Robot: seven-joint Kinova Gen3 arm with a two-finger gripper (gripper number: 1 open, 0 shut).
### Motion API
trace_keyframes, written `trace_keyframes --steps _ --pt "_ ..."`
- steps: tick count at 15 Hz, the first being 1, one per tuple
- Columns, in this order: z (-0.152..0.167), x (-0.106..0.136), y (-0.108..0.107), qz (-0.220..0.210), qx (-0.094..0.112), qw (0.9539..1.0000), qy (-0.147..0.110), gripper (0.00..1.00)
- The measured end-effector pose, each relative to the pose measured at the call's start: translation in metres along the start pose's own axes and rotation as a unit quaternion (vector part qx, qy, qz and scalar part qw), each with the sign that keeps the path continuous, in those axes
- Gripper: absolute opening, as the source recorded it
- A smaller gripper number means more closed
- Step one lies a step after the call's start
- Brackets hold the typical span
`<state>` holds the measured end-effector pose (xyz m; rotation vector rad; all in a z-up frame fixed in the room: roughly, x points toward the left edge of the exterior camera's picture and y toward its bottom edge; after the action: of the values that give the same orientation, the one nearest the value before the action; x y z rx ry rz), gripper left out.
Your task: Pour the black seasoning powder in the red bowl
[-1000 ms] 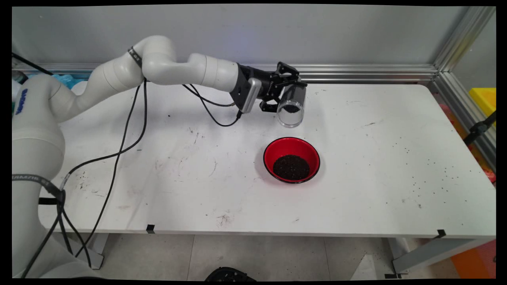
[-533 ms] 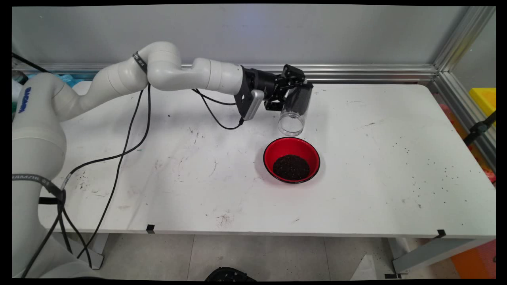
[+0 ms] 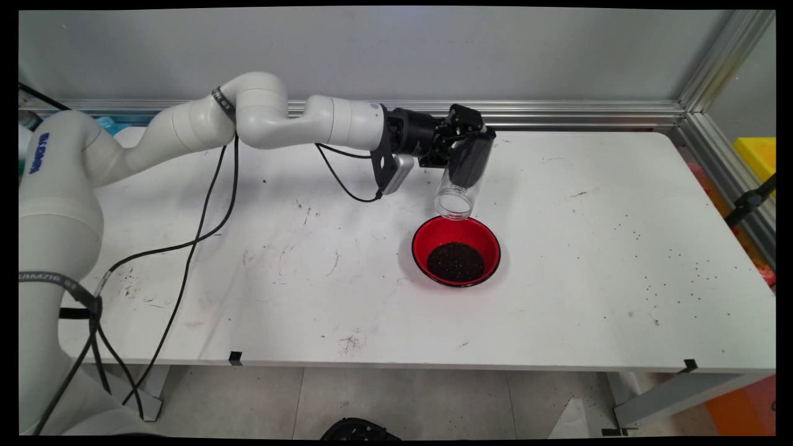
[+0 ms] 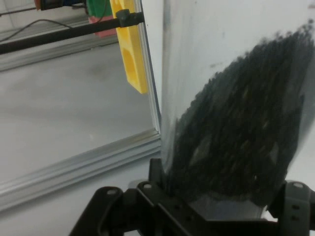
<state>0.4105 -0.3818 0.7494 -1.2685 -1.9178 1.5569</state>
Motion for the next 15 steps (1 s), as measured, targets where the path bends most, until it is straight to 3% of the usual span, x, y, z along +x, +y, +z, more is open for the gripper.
trace_keyframes --steps 6,15 --pt "0.008 0.002 0.001 0.054 0.017 0.9983 -0.013 0.0" --pt "0.021 0.005 0.002 0.1 0.037 0.9939 -0.029 0.0"
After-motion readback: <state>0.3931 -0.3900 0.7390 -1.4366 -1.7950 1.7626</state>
